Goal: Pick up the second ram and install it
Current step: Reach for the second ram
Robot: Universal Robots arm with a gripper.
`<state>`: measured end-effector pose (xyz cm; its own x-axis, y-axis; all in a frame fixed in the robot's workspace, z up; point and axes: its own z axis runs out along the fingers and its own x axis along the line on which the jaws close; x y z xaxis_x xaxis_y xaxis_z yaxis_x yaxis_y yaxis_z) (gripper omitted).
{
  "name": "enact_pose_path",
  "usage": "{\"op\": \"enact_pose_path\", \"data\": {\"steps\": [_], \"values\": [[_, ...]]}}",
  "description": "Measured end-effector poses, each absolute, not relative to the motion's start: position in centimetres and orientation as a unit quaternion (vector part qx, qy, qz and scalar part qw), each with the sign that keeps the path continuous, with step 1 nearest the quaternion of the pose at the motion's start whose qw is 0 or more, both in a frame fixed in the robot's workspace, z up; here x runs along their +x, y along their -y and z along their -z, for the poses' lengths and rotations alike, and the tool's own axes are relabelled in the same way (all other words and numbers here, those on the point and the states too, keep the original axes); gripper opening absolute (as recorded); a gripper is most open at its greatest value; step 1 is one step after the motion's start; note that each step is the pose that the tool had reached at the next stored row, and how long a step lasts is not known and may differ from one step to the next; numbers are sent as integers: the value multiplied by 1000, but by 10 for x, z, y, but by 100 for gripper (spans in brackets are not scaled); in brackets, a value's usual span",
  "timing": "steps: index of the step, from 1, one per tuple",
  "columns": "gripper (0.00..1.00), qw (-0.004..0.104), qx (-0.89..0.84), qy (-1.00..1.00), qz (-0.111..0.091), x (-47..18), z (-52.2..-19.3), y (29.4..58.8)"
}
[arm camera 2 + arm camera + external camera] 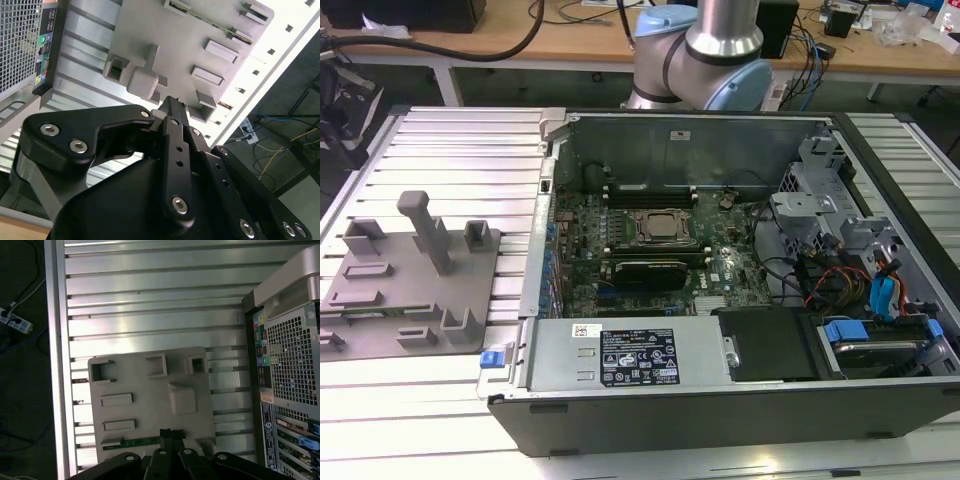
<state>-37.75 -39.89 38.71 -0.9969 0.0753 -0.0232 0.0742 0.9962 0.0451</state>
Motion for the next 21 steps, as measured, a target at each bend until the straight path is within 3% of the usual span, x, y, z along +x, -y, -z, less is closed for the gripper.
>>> {"op": "enact_pose_path", "data": {"steps": [13, 21], "values": [[11, 12, 37, -999, -22, -409, -385, 400], [11, 13, 37, -999, -19, -410, -384, 421]]}}
